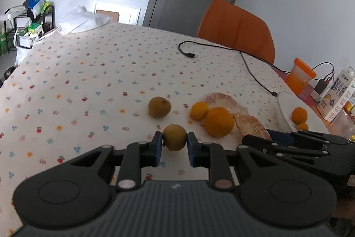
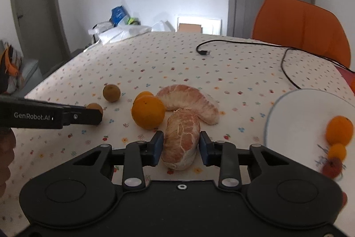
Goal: Organize fruits
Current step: 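Carry the brown fruit and a pink pomelo segment over the white plate with both grippers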
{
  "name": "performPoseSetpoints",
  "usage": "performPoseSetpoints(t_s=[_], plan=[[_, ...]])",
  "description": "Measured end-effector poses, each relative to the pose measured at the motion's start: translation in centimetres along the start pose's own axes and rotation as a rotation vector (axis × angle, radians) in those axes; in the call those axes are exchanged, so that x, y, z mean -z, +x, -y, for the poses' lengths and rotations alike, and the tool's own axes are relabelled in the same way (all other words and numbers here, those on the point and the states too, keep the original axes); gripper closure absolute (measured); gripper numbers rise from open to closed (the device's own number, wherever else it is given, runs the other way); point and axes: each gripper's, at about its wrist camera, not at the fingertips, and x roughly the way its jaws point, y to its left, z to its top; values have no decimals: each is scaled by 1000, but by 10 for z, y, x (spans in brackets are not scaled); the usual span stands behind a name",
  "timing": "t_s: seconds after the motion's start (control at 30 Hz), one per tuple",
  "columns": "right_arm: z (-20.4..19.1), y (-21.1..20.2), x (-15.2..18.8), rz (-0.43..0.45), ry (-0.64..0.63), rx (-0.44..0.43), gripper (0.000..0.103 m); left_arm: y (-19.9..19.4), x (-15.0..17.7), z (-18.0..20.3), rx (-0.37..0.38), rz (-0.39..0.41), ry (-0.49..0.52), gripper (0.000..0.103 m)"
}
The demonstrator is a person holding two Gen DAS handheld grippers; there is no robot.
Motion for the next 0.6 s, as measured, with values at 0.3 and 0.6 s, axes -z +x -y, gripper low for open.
performPoseSetpoints(t_s=[0.3, 0.6], plan=[[8, -40, 6, 74, 58, 12, 71, -13, -4, 32, 64, 30, 58, 81], [32, -71, 18, 132, 135, 72, 70, -12, -7, 75, 130, 29, 143, 81]])
